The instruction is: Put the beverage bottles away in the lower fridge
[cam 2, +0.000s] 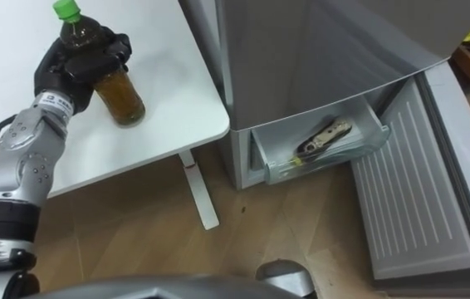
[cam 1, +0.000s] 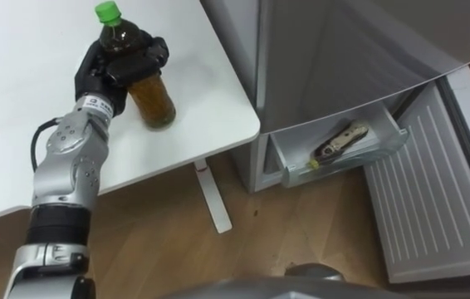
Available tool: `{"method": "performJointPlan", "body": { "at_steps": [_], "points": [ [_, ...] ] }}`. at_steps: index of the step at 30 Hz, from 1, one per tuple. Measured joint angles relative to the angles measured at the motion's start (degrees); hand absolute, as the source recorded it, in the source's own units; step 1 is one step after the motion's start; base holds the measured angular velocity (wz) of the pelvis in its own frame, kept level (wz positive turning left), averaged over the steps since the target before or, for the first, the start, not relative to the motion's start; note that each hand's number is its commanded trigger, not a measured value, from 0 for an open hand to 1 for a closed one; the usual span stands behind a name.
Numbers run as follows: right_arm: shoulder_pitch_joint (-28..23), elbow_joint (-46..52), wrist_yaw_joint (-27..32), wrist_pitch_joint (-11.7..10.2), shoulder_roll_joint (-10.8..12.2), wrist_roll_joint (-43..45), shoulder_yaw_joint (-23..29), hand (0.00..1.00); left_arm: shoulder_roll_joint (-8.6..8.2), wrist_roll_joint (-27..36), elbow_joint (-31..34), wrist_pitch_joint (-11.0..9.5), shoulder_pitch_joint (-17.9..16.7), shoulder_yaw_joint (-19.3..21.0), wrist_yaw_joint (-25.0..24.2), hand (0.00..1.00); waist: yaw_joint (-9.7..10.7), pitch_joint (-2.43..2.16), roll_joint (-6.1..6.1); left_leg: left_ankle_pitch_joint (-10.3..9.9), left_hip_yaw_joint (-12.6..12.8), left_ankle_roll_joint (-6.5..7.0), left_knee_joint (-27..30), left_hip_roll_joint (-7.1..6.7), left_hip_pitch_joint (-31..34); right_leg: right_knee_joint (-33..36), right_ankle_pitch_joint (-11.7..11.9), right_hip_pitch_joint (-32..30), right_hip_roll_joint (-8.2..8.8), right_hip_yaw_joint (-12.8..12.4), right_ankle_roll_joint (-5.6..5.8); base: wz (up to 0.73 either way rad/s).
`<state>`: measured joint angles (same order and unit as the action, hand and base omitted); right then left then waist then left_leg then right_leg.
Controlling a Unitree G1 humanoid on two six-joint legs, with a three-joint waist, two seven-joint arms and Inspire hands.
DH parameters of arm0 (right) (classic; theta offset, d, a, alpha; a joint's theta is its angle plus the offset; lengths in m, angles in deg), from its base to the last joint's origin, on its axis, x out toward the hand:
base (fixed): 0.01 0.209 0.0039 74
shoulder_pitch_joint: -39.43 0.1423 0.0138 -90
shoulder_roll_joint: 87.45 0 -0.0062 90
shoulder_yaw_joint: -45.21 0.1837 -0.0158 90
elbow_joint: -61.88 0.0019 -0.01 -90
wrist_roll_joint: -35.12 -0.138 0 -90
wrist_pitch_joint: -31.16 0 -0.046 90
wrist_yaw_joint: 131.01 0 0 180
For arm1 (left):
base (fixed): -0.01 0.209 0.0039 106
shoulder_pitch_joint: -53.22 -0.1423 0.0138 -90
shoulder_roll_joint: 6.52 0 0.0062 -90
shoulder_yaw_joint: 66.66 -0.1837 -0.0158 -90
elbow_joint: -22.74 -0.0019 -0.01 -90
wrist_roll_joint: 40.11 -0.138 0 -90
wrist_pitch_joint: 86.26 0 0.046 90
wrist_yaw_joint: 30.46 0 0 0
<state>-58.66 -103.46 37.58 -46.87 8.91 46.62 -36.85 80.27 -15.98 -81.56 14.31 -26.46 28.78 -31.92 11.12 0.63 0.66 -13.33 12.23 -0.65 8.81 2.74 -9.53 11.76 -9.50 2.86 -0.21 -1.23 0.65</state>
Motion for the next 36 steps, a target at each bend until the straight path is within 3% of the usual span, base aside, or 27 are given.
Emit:
{"method": "performJointPlan", "body": {
  "at_steps": [5, 12, 15, 22, 28, 36],
  "points": [
    [0.0, -0.4, 0.8, -0.1, 0.0, -0.1, -0.1, 0.00, -0.58, 0.0, 7.8, 0.0, -4.4, 0.0, 0.7, 1.00, -1.0, -0.53, -0.87, 0.0, -0.9, 0.00, 0.0, 0.00, -0.1, -0.1, 0.0, 0.2, 0.13, 0.9, -0.02, 0.05],
    [1.3, -1.0, 0.8, 0.0, 0.0, -0.2, -3.2, 0.00, -0.90, -0.1, 14.4, 0.0, -9.2, -1.6, 0.5, 1.00, -4.0, -0.49, -0.96, 0.0, -4.9, 0.01, 0.4, -0.17, 0.8, -0.3, 0.0, 0.8, 0.98, 6.6, -0.04, 0.22],
    [2.1, -0.9, 0.8, 0.0, -0.1, -0.2, -4.4, 0.00, -0.90, 1.2, 15.3, 0.1, -11.7, -2.3, 0.6, 1.00, -5.3, -0.38, -1.08, 0.0, -5.4, 0.01, 1.0, -0.37, 1.3, -1.1, 0.0, 1.1, 1.31, 7.6, -0.06, 0.19],
    [3.8, -0.5, 2.5, 0.0, 0.1, -0.2, -7.2, 0.00, -1.66, 9.1, 19.2, 0.4, -14.7, -2.7, 0.7, 1.00, -8.0, -0.35, -0.82, 0.0, -7.2, 0.03, 2.0, -0.53, 3.3, -1.2, 0.0, 1.0, 1.76, 10.2, -0.06, 0.21],
    [5.6, -0.4, 5.0, -0.1, 0.0, -2.4, -11.4, 0.00, -1.95, 11.9, 20.3, 0.3, -15.8, -7.6, -0.1, 1.00, -9.5, -0.49, -0.62, 0.1, -8.9, 0.12, 2.5, -0.86, 4.1, -1.3, -0.3, 1.4, 2.18, 12.1, 0.00, 0.17],
    [7.0, -0.1, 7.0, -0.7, -0.1, -2.6, -12.3, 0.00, -2.11, 17.0, 20.3, 0.4, -18.2, -10.1, -2.7, 1.00, -10.1, -0.25, -1.26, 0.1, -10.2, 0.12, 2.7, -1.06, 5.0, -2.2, -0.4, 1.8, 2.29, 13.5, 0.02, 0.10]
  ]
}}
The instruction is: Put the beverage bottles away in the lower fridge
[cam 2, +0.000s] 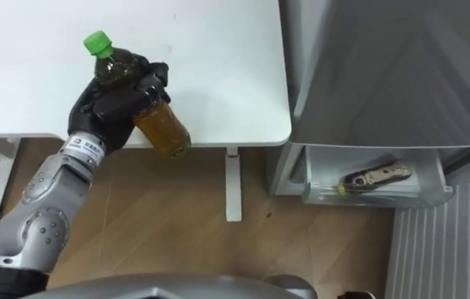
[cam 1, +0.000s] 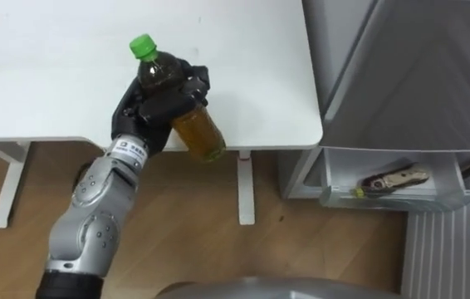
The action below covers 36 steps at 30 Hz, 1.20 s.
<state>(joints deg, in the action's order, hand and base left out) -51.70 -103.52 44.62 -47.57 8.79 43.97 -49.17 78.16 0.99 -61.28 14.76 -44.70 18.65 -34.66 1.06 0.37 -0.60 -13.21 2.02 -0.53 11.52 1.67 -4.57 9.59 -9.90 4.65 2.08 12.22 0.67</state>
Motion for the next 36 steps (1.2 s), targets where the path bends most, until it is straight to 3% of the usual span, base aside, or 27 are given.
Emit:
{"method": "performJointPlan", "body": {
  "at_steps": [10, 15, 23, 27, 30, 33, 36],
  "points": [
    [1.2, 3.1, 1.5, -1.5, -0.3, -0.1, -2.3, 0.00, -0.42, 0.0, 1.5, -0.1, -0.8, -3.2, -4.1, 1.00, -0.2, -0.04, -0.38, 0.0, 0.0, 0.00, 0.1, 0.03, 1.0, 0.2, 0.0, -1.1, 0.08, 0.4, 0.00, 0.00],
    [1.1, 6.2, 1.6, -2.0, -1.0, 0.1, -5.7, 0.00, -0.55, 0.0, 1.5, -0.1, -0.9, -5.9, -5.5, 1.00, -1.6, -0.02, -0.37, 0.0, 0.3, 0.00, 0.1, 0.09, 0.7, 0.2, 0.0, -1.0, 0.00, 0.3, -0.03, -0.04],
    [0.8, 14.1, -0.1, -2.1, -2.4, -0.1, -6.8, 0.00, -0.40, -0.3, 1.3, -0.3, -1.3, -5.9, -5.5, 1.00, -1.6, 0.13, -0.23, 0.0, 1.2, 0.00, -0.1, 0.20, -0.2, 0.6, 0.0, -0.6, -0.05, -0.6, -0.04, -0.05],
    [1.1, 19.9, -3.0, -6.1, 0.4, -2.8, -7.4, 0.00, 0.16, -0.5, 1.1, -0.6, -1.3, -6.0, -5.5, 1.00, -1.4, 0.48, -0.73, 0.0, 2.0, 0.00, 0.1, 0.44, -0.2, 1.0, 0.0, -0.7, -0.13, -0.5, -0.04, -0.05],
    [0.4, 23.5, -6.5, -6.2, 1.8, -4.4, -8.1, 0.00, 0.97, -0.8, 1.1, -0.6, -1.7, -6.1, -5.5, 1.00, -1.6, 0.54, -0.78, 0.0, 1.8, 0.00, 0.1, 0.30, 0.1, 0.8, 0.0, -0.9, 0.02, -0.3, -0.06, 0.05],
    [-0.9, 29.3, -9.8, -6.2, 1.8, -5.0, -8.2, 0.00, 2.16, -1.8, 1.1, -0.6, -2.8, -6.0, -5.5, 1.00, -1.5, 0.51, -0.78, 0.0, 1.8, 0.00, 0.3, 0.15, 0.4, 0.8, 0.0, -1.0, 0.26, 0.1, 0.00, 0.07],
    [-1.8, 34.2, -13.5, -6.3, 1.7, -5.1, -8.2, 0.00, 2.01, -3.6, 1.1, -0.6, -3.1, -5.9, -5.5, 1.00, -1.6, 0.36, -0.67, 0.0, 1.8, 0.00, 0.4, 0.05, 1.0, 1.0, 0.0, -1.7, 0.42, 0.4, 0.01, 0.04]
  ]
}}
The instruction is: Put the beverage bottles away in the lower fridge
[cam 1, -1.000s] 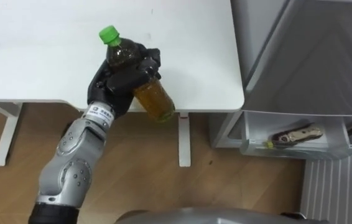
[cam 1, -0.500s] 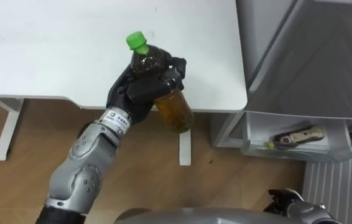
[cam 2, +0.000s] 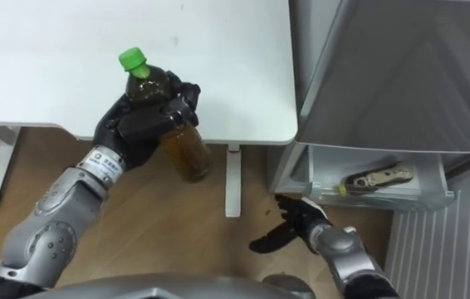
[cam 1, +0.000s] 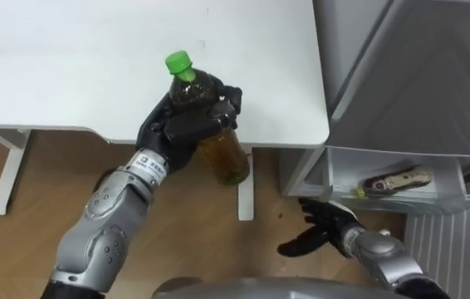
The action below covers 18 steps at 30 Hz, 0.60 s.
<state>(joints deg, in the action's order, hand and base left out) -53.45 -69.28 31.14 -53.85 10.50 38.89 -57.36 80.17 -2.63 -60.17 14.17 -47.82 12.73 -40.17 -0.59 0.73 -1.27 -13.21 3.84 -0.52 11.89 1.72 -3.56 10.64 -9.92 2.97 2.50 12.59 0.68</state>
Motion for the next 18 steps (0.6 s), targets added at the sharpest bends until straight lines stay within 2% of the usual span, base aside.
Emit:
{"method": "performJointPlan", "body": {
  "at_steps": [10, 13, 15, 18],
  "points": [
    [-1.8, 9.7, -11.2, 0.1, -0.5, -1.6, -0.3, 0.00, -0.55, -2.2, 0.0, 0.0, -1.0, 0.4, -1.6, 1.00, -0.3, -0.17, 0.25, 0.0, 0.2, 0.00, -0.7, 0.08, -2.0, 0.0, 0.0, 1.4, -0.03, -0.2, 0.00, -0.02],
    [-1.9, 11.9, -13.8, 0.1, -0.5, -1.6, -0.6, 0.00, -0.60, -2.2, 0.0, 0.0, -1.1, 0.4, -1.9, 1.00, 0.3, 0.00, -0.08, 0.0, 0.3, 0.00, -0.5, 0.08, -2.1, 0.1, 0.0, 1.7, 0.01, 0.1, 0.01, 0.05],
    [-2.4, 14.6, -15.3, 0.1, -0.6, -1.7, -1.3, 0.00, -0.59, -2.1, 0.0, -0.1, -1.1, 0.3, -1.9, 1.00, 0.3, 0.27, -0.58, 0.0, 0.4, 0.00, -0.4, 0.15, -2.0, 0.1, 0.0, 1.7, -0.02, 0.1, 0.00, 0.00],
    [-2.9, 17.4, -17.4, 0.1, -0.6, -1.7, -2.0, 0.00, -0.60, -2.2, 0.0, -0.4, -1.1, 0.0, -1.9, 1.00, 0.2, 0.07, -0.95, 0.0, 0.6, 0.02, -0.3, 0.18, -1.1, 0.3, 0.0, 0.9, -0.06, 0.0, 0.00, 0.00]
  ]
}}
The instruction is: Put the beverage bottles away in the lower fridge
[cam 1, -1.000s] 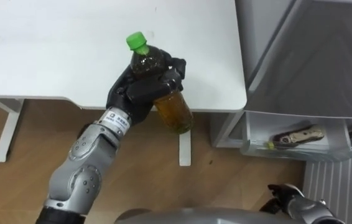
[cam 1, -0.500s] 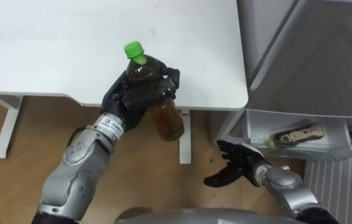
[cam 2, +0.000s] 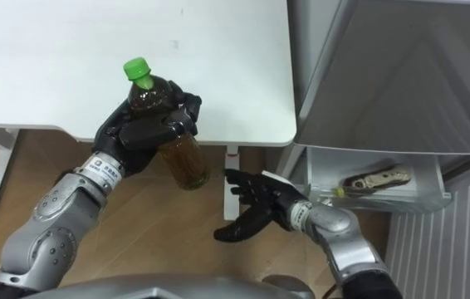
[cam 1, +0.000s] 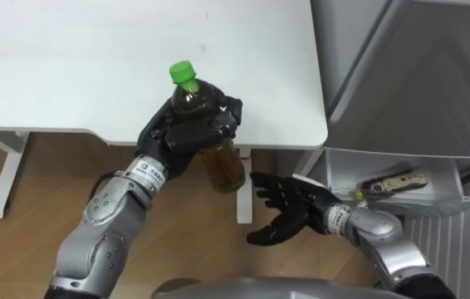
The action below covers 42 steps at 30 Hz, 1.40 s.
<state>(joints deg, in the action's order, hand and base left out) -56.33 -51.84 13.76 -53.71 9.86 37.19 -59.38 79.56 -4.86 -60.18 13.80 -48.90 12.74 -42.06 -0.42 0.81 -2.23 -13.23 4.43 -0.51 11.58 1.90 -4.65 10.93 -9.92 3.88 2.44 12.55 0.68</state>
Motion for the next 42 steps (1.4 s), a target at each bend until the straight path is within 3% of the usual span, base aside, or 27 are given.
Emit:
{"method": "performJointPlan", "body": {
  "at_steps": [4, 10, 15, 22, 30, 42],
  "points": [
    [0.1, 1.6, -2.3, 0.0, -0.2, -3.4, 0.0, 0.00, 0.19, -2.6, -0.4, -1.3, 0.0, -1.0, 0.0, 1.00, -0.3, -0.10, -0.09, 0.0, 0.3, 0.00, 0.1, 0.02, 0.2, 0.8, 0.0, -0.9, -0.05, -0.8, -0.02, -0.08],
    [-0.2, 3.7, -6.4, 0.0, -0.2, -11.6, -1.5, 0.00, 0.10, -7.5, -1.1, -1.3, -0.3, -1.9, -0.3, 1.00, -0.3, 0.12, 0.50, 0.0, 0.4, 0.00, 0.2, 0.18, 0.3, 0.8, 0.0, -1.1, -0.18, -0.8, -0.03, 0.00],
    [-0.5, 4.6, -8.6, 0.2, -0.3, -13.8, -2.4, 0.00, 0.04, -9.4, -1.7, -1.4, -0.8, -3.3, -0.6, 1.00, -0.4, -0.11, 1.24, 0.0, 0.3, 0.00, 0.1, 0.34, 0.3, 0.8, 0.0, -1.1, -0.26, -0.9, -0.04, 0.00],
    [-0.6, 4.6, -8.7, 0.5, -1.4, -16.2, -3.6, 0.00, 0.14, -11.5, -1.9, -1.9, -1.2, -5.5, -1.7, 1.00, -0.1, -0.20, 1.29, 0.0, 0.2, 0.00, 0.2, 0.30, 0.1, 0.9, 0.0, -0.9, -0.23, -1.0, -0.05, 0.00],
    [-0.6, 4.4, -7.4, 2.5, -2.6, -18.3, -6.1, 0.00, 1.30, -13.6, -2.8, -1.9, -1.1, -7.9, -2.7, 1.00, 0.1, -0.18, 1.29, 0.0, 0.3, -0.01, 0.5, 0.29, 0.5, 1.0, 0.0, -1.1, -0.19, -0.6, -0.08, 0.00],
    [-0.5, 4.4, -5.8, 2.5, -3.4, -23.3, -7.9, 0.00, 2.63, -13.6, -3.0, -1.9, -1.0, -8.6, -4.2, 1.00, 0.1, -0.16, 0.98, 0.0, 0.5, -0.01, 0.6, 0.30, 1.5, 1.8, 0.0, -2.7, -0.28, -1.5, -0.08, -0.02]
  ]
}}
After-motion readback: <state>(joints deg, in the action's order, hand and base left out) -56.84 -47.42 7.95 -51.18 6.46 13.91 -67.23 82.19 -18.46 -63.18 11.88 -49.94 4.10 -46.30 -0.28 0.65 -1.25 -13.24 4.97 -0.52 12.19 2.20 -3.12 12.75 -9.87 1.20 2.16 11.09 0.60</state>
